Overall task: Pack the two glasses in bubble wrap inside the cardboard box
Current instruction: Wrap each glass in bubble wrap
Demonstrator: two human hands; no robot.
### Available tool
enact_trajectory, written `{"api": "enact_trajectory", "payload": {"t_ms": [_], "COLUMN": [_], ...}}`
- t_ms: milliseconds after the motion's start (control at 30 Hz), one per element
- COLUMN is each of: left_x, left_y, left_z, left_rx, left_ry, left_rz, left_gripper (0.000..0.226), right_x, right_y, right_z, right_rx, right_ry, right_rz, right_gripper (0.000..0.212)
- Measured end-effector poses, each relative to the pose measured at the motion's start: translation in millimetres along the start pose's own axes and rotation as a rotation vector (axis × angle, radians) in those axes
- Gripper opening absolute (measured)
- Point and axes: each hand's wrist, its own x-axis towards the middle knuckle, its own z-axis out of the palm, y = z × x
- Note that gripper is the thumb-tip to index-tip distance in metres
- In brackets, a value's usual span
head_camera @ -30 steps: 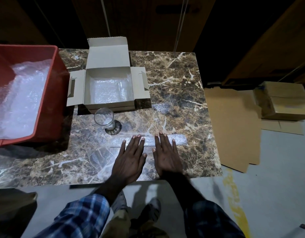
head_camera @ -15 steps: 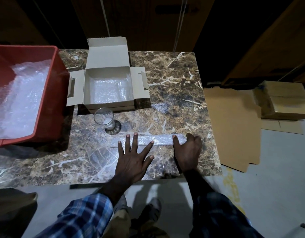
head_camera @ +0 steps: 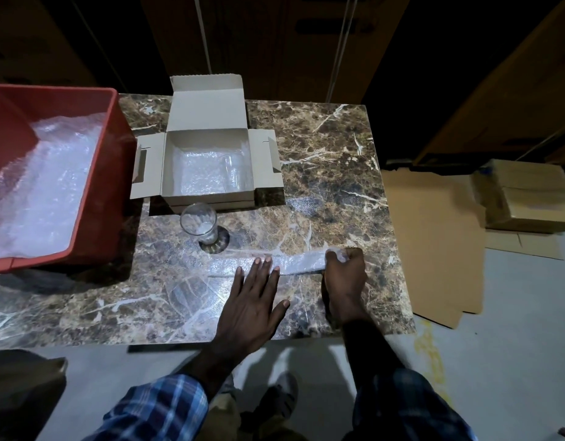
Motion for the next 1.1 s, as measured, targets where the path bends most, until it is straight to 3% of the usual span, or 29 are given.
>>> {"api": "enact_trajectory", "payload": {"t_ms": [200, 233, 333, 433, 500, 633, 733, 833, 933, 1100], "left_x": [-1, -1, 1, 4, 3, 0, 5, 13, 19, 18], "left_y": [-6, -6, -8, -13, -14, -20, -33, -38, -47, -60], "left_z": [1, 0, -4, -9, -17, -32, -40, -42, -41, -41], "left_rx": [-0.050, -0.056, -0.128, -0.346, -0.622, -1.222, -1.225, -1.422, -1.297, -1.390], "left_ry": [-0.071, -0.071, -0.036, -0.007, 0.060, 0.279, 0.313, 0.392, 0.412, 0.439], "left_rz": [0.008, 0.012, 0.045, 0.034, -0.071, -0.561, -0.642, -0.804, -0.836, -0.860], "left_gripper": [0.075, 0.076, 0.069, 0.059, 0.050, 0.049, 0.053, 0.046, 0.016, 0.022], "right_x": [-39, -46, -63, -69, -69, -62, -60, -64, -70, -67], "right_y": [9, 11, 21, 31, 35, 45, 53, 52, 50, 44], "right_z": [25, 30, 45, 58, 67, 78, 81, 80, 79, 83], "right_rx": [0.314, 0.299, 0.083, -0.102, -0.236, -0.423, -0.498, -0.534, -0.568, -0.596], "right_ry": [-0.083, -0.102, -0.120, -0.173, -0.144, -0.100, -0.058, -0.059, -0.078, -0.039], "right_rz": [-0.103, -0.140, -0.368, -0.575, -0.718, -0.912, -0.992, -1.002, -1.013, -0.952], "right_gripper": [0.065, 0.064, 0.030, 0.036, 0.041, 0.040, 0.041, 0.044, 0.043, 0.044]}}
